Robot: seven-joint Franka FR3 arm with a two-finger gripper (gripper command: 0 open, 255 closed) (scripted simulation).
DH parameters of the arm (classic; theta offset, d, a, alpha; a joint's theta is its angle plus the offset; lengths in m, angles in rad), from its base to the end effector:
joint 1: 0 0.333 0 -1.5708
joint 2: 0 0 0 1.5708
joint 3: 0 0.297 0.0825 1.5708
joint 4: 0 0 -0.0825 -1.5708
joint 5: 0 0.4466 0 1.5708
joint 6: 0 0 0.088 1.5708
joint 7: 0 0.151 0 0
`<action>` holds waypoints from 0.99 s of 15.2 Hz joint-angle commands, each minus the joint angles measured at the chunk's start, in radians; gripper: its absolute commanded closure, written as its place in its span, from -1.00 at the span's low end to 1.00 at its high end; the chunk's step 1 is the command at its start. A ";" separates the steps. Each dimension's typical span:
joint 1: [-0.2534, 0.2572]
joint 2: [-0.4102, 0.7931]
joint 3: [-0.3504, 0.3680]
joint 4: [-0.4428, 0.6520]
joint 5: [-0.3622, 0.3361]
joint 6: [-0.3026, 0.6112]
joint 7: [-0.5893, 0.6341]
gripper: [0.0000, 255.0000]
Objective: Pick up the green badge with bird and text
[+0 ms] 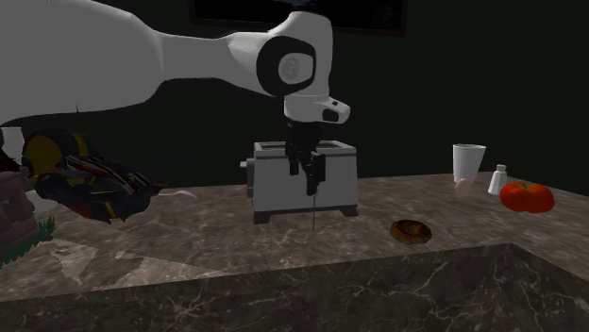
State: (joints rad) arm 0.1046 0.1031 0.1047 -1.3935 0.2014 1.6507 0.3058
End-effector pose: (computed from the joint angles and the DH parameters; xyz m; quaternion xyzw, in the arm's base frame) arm 0.6419 0.1624 0.6032 -0.9902 0.0488 -0.0474 0.1219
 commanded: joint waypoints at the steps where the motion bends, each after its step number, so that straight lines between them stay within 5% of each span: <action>1: 0.008 0.092 0.005 0.134 -0.008 -0.023 0.015 -1.00; 4: 0.023 0.207 0.012 0.316 -0.020 -0.070 0.038 -1.00; 13: 0.019 0.146 0.010 0.121 -0.011 0.061 0.010 -1.00; 14: 0.020 0.145 0.010 0.120 -0.011 0.061 0.011 1.00; 15: 0.019 0.145 0.010 0.119 -0.011 0.061 0.011 1.00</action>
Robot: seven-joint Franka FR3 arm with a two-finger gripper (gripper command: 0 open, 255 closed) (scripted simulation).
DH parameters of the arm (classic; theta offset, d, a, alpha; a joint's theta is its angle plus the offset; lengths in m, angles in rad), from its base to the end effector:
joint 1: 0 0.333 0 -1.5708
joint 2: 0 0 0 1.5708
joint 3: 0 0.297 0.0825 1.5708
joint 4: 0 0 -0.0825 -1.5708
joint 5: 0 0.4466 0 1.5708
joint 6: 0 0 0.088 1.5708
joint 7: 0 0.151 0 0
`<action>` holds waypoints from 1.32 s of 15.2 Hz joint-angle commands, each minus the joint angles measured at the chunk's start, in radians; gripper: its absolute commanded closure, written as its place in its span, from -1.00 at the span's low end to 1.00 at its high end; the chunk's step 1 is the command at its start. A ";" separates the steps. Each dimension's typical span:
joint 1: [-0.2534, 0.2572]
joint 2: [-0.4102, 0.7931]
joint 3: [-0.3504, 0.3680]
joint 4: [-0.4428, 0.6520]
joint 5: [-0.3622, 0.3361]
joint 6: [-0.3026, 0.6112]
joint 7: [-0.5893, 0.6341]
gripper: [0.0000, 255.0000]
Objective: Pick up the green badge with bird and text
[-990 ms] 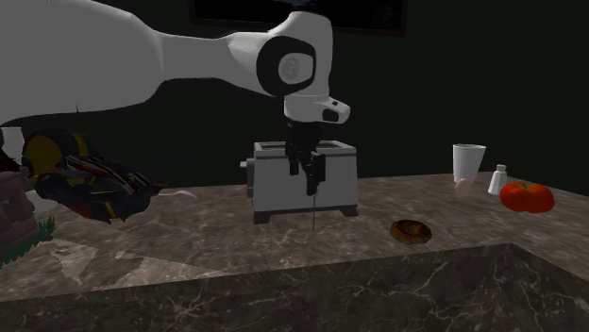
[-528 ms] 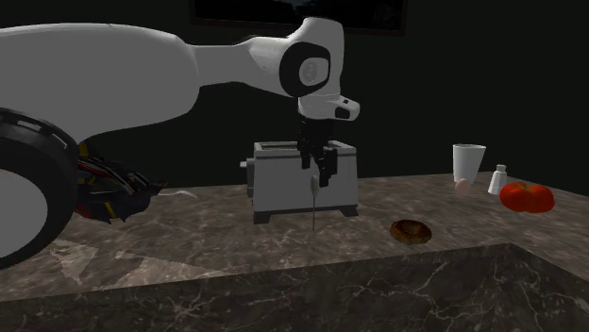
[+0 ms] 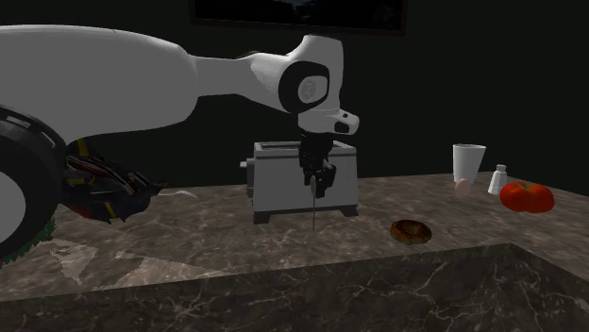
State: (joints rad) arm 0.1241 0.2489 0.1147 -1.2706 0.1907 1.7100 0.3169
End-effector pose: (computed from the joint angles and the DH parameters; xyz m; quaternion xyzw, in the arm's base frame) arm 0.6854 0.1840 0.5784 -0.9884 0.0458 -0.0620 0.1310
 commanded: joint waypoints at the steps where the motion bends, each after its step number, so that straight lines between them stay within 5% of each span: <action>1: 0.000 -0.001 0.000 -0.004 0.000 0.002 0.000 1.00; 8: 0.000 0.001 0.000 -0.001 0.000 0.001 -0.001 1.00; 20: 0.009 0.122 0.003 0.349 -0.017 -0.224 0.046 1.00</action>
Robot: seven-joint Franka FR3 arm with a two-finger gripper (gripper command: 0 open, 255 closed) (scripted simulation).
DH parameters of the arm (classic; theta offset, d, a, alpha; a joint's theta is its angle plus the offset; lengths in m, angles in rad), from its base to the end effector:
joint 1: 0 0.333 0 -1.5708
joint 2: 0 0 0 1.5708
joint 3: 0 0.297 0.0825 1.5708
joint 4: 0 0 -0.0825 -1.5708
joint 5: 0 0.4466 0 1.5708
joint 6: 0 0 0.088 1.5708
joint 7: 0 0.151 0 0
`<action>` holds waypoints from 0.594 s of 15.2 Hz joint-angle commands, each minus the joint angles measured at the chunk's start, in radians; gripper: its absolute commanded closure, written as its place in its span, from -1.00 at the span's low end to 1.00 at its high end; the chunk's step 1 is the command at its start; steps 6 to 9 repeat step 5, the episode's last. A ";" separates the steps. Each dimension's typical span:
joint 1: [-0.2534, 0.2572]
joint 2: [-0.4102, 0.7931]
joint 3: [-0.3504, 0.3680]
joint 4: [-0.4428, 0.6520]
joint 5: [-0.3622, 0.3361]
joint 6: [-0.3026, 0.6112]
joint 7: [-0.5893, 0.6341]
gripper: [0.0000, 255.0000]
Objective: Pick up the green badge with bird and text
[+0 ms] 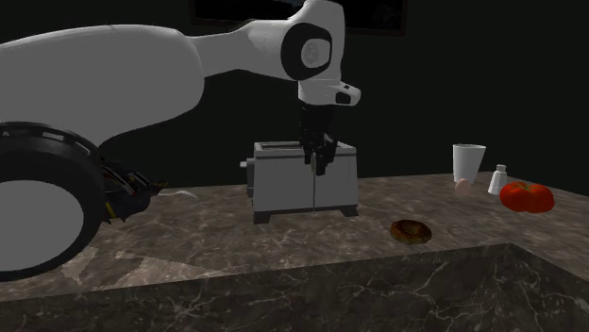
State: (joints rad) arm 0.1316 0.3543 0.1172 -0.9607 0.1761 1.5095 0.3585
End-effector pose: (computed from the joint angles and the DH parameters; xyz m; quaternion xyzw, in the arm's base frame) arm 0.6818 0.1830 0.6494 -0.9884 0.0458 -0.0621 0.1311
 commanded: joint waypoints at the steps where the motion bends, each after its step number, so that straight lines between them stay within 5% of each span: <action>1: 0.003 0.035 0.001 0.083 -0.004 -0.048 0.010 1.00; 3: 0.008 0.083 0.002 0.191 -0.009 -0.107 0.022 1.00; 9: 0.009 0.087 0.002 0.200 -0.010 -0.111 0.023 1.00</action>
